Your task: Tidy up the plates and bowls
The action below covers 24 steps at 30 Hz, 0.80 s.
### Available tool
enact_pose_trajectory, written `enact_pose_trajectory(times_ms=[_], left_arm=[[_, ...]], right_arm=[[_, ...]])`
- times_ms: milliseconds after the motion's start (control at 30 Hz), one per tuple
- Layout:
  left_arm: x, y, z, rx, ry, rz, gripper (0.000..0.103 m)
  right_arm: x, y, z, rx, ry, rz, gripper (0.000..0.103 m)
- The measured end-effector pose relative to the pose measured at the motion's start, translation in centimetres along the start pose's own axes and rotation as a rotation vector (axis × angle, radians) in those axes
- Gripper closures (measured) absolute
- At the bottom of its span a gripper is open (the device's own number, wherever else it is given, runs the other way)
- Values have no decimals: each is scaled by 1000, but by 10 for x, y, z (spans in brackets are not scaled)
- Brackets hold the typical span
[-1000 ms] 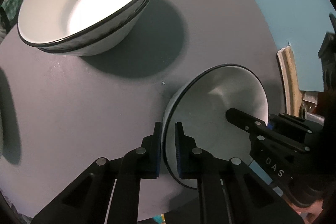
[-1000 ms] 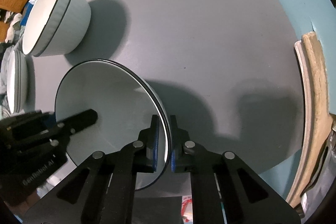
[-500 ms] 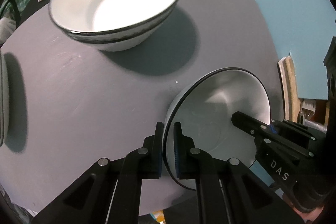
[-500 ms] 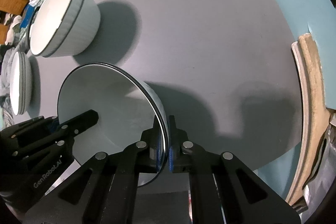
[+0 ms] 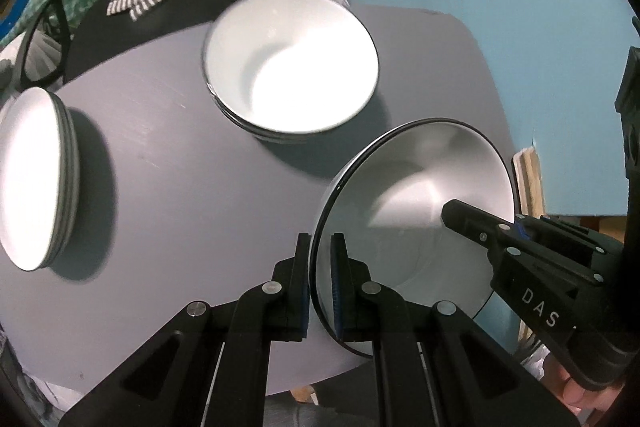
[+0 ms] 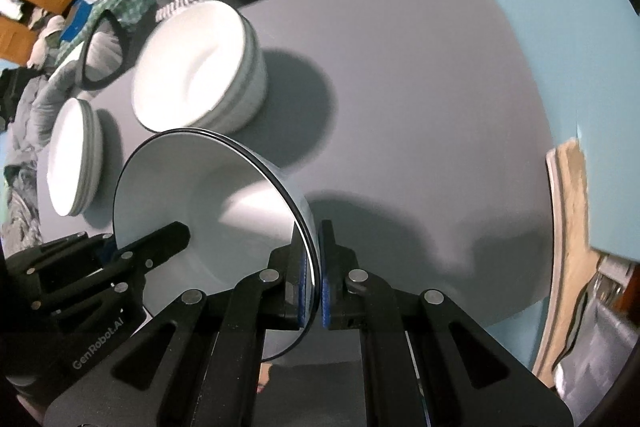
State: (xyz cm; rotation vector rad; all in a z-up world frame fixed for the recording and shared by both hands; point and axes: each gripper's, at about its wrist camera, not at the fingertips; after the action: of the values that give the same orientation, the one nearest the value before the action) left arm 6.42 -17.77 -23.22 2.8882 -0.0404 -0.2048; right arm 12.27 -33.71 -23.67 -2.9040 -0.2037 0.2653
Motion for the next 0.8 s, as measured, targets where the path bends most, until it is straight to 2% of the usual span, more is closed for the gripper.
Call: enact_pose_trajectory(times_ms=[200, 500, 800], left_arm=[[9, -10, -17, 4, 42, -26, 95], [33, -24, -39, 20, 100, -53, 95], [62, -36, -46, 53, 123, -85, 95]], right_arm=[[-2, -18, -3, -5, 25, -45, 98], [26, -43, -17, -22, 61, -100, 98], [58, -65, -20, -38, 88, -127, 97]])
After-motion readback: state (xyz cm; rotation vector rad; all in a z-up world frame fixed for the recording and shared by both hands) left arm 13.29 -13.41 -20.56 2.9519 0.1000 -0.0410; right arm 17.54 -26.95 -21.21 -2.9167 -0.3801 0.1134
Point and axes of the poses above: each gripper's, at about its wrist camera, not at the fingertips, and z roughly the way its jaws point, y to its right, x to its top, and after that the axes turned 13 degrees about -y, right-handed
